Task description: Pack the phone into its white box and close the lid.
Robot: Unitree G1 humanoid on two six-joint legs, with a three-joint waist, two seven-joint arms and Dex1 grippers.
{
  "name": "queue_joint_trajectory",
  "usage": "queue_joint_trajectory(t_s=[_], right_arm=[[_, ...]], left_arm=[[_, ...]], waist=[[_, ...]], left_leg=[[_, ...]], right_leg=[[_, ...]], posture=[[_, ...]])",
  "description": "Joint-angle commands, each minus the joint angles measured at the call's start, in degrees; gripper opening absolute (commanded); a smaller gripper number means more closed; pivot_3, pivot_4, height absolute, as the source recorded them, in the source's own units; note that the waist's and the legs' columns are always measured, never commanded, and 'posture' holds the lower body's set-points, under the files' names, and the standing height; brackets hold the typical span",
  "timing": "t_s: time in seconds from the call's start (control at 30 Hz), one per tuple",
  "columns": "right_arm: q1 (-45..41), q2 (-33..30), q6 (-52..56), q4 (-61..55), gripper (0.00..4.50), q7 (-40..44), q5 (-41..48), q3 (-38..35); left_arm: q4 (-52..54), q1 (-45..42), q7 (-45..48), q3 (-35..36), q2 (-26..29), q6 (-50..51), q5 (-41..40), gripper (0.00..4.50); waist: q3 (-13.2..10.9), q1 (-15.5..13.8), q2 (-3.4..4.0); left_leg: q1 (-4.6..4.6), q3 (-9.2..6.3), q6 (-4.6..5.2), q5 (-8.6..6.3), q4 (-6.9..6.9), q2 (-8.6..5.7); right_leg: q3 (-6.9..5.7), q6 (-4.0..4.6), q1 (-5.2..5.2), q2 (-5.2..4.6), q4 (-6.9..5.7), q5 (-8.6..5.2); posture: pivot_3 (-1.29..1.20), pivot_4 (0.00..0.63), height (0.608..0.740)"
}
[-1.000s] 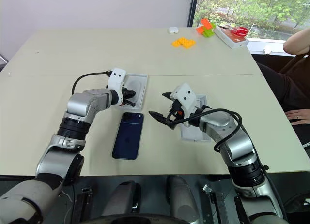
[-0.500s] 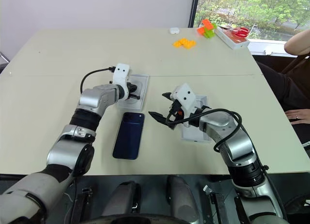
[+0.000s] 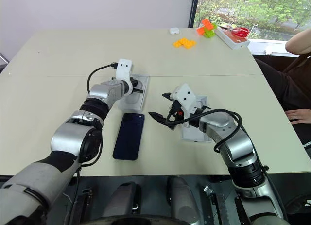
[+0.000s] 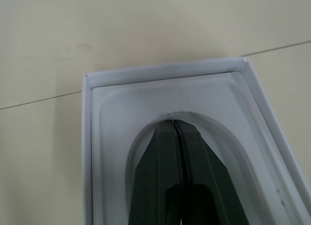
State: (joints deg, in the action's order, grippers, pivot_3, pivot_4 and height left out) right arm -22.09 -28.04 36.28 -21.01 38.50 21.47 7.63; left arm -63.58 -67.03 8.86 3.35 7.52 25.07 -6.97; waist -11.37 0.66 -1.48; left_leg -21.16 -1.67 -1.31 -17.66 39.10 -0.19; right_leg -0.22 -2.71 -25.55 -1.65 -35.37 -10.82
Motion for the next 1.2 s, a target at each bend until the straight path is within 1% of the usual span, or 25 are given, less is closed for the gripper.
queue_joint_trajectory(t_s=[0.03,0.13,0.23,0.27,0.37,0.47,0.53,0.57,0.63,0.73,0.8,0.83,0.9,0.93,1.0,1.07,1.1,1.17,1.2], right_arm=[[-0.6,0.5,-0.7,-1.9,4.5,-0.4,0.2,-0.3],[-0.7,0.6,-0.6,-2.0,4.5,-0.5,0.2,-0.3],[-0.5,0.5,-0.4,-2.3,4.5,-0.6,0.3,-0.4],[-0.3,0.4,-0.3,-2.5,4.5,-0.7,0.4,-0.4],[-0.1,0.3,-0.1,-2.8,4.5,-0.7,0.5,-0.6],[-0.1,0.0,0.0,-2.8,4.5,-0.5,0.7,-0.7],[-0.2,-0.1,0.1,-2.7,4.5,-0.3,0.7,-0.7],[-0.2,-0.1,0.1,-2.6,4.5,-0.3,0.7,-0.7],[-0.6,-0.2,0.0,-2.2,4.5,0.1,0.7,-0.6],[-1.1,-0.4,0.0,-1.9,4.5,0.4,0.7,-0.9],[-1.1,-0.8,0.1,-2.1,4.5,0.8,0.8,-1.0],[-1.1,-1.0,0.2,-2.1,4.5,1.0,0.9,-1.0],[-0.9,-1.5,0.5,-2.4,4.5,1.5,0.8,-0.8],[-0.8,-1.6,0.6,-2.6,4.5,1.7,0.8,-0.7],[-0.7,-2.6,0.1,-2.8,4.5,2.7,0.0,0.5],[-0.6,-3.3,-0.2,-2.8,4.5,3.3,-0.4,1.1],[-0.6,-3.6,-0.5,-2.8,4.5,3.7,-0.8,1.5],[-0.6,-4.2,-1.3,-2.6,4.5,4.7,-2.0,3.0],[-0.7,-4.5,-1.2,-2.4,4.5,5.1,-2.3,3.8]], left_arm=[[-2.0,-1.2,-0.5,1.1,-0.3,-2.0,0.4,0.05],[-0.7,-1.2,1.7,1.2,-0.4,-2.6,0.1,0.05],[3.3,-0.4,3.8,1.8,0.2,-0.4,-1.0,0.05],[6.2,0.6,4.9,1.5,0.8,1.6,-1.1,0.05],[17.9,4.6,8.2,0.3,2.5,9.5,-2.0,0.05],[36.1,11.2,10.3,-0.1,5.6,22.2,-4.4,0.05],[45.5,14.5,10.8,0.4,7.3,27.7,-6.0,0.05],[48.5,15.6,10.8,0.8,7.9,29.6,-6.6,0.05],[56.5,18.8,11.9,2.5,10.1,33.5,-8.9,0.05],[65.6,23.6,13.7,4.8,14.2,38.5,-11.7,0.05],[71.7,28.6,15.7,8.2,17.8,41.9,-14.7,0.05],[74.5,31.2,16.8,11.6,19.3,44.7,-17.1,0.05],[78.4,36.1,18.5,18.3,22.0,50.0,-20.9,0.55],[79.7,37.8,18.9,20.5,22.9,51.7,-22.4,0.84],[82.9,40.2,20.3,27.4,23.1,60.1,-26.6,1.8],[84.9,40.9,20.4,31.1,22.3,65.3,-29.2,2.72],[85.7,41.6,19.8,32.2,21.6,66.4,-30.8,3.23],[86.6,45.4,17.1,33.1,19.7,67.4,-36.5,4.24],[87.1,47.4,15.2,32.8,18.1,67.4,-39.1,4.44]], waist=[[0.0,0.0,0.0],[0.0,0.0,0.0],[0.0,0.0,0.0],[0.0,0.0,0.0],[0.0,0.4,0.0],[0.0,0.5,0.01],[0.0,0.3,0.02],[0.0,0.2,0.01],[0.0,0.1,0.01],[0.0,0.2,0.02],[0.0,0.5,0.03],[0.0,0.6,0.03],[0.0,0.6,0.03],[0.0,0.5,0.03],[0.0,0.3,0.02],[0.0,-0.1,0.01],[0.0,-0.2,0.0],[0.0,0.0,0.01],[0.0,0.1,0.01]], left_leg=[[0.0,0.0,0.0,0.0,0.0,0.0],[-0.01,0.0,0.0,0.0,0.0,0.0],[-0.04,-0.01,0.0,0.0,0.0,0.0],[-0.05,-0.01,0.0,0.0,0.0,0.0],[-0.07,0.0,0.0,0.0,-0.01,0.0],[-0.07,-0.04,0.0,0.0,-0.03,0.04],[-0.06,-0.07,0.0,0.0,-0.03,0.07],[-0.06,-0.09,-0.01,0.01,-0.02,0.07],[-0.05,-0.11,-0.03,0.01,0.02,0.07],[-0.04,-0.13,-0.04,0.02,0.02,0.07],[-0.01,-0.12,-0.04,0.02,0.0,0.07],[0.03,-0.1,-0.04,0.02,-0.02,0.1],[0.05,-0.1,-0.04,0.02,-0.02,0.17],[0.05,-0.12,-0.04,0.02,-0.02,0.19],[0.04,-0.12,-0.04,0.02,0.0,0.17],[-0.01,-0.11,-0.04,0.02,0.02,0.15],[-0.01,-0.11,-0.04,0.02,0.02,0.15],[-0.01,-0.12,-0.04,0.02,0.02,0.13],[0.04,-0.13,-0.03,0.01,0.01,0.14]], right_leg=[[0.0,0.0,0.0,0.0,0.0,0.0],[0.0,0.0,0.0,0.0,0.0,0.0],[-0.01,0.0,-0.01,0.0,0.01,0.01],[-0.01,0.0,-0.02,0.0,0.02,0.01],[0.0,0.0,-0.03,0.0,0.07,0.01],[0.03,0.01,-0.06,0.01,0.0,0.01],[0.04,0.01,-0.08,0.01,-0.04,0.01],[0.05,0.01,-0.09,0.01,-0.06,0.01],[0.05,0.02,-0.09,-0.02,-0.1,0.02],[0.07,0.02,-0.08,-0.04,-0.09,0.02],[0.1,0.02,-0.09,-0.02,-0.09,0.01],[0.13,0.03,-0.09,-0.01,-0.12,0.01],[0.13,0.04,-0.1,0.04,-0.12,0.0],[0.13,0.04,-0.1,0.05,-0.14,0.0],[0.1,0.05,-0.11,0.08,-0.15,-0.01],[0.02,-0.04,-0.08,0.04,-0.11,-0.06],[-0.01,-0.13,-0.03,0.02,-0.07,-0.12],[-0.02,-0.13,0.03,-0.05,0.03,-0.12],[0.05,0.0,0.04,-0.11,0.02,-0.04]], posture=[[0.0,0.15,0.732],[0.0,0.15,0.732],[0.0,0.15,0.732],[0.0,0.15,0.732],[0.0,0.15,0.732],[0.0,0.15,0.732],[0.0,0.15,0.732],[0.0,0.15,0.732],[0.0,0.15,0.732],[0.0,0.15,0.732],[0.0,0.15,0.732],[0.0,0.15,0.732],[0.0,0.15,0.732],[0.0,0.15,0.732],[0.0,0.15,0.732],[0.0,0.15,0.732],[0.0,0.15,0.732],[0.0,0.15,0.732],[0.0,0.15,0.732]])
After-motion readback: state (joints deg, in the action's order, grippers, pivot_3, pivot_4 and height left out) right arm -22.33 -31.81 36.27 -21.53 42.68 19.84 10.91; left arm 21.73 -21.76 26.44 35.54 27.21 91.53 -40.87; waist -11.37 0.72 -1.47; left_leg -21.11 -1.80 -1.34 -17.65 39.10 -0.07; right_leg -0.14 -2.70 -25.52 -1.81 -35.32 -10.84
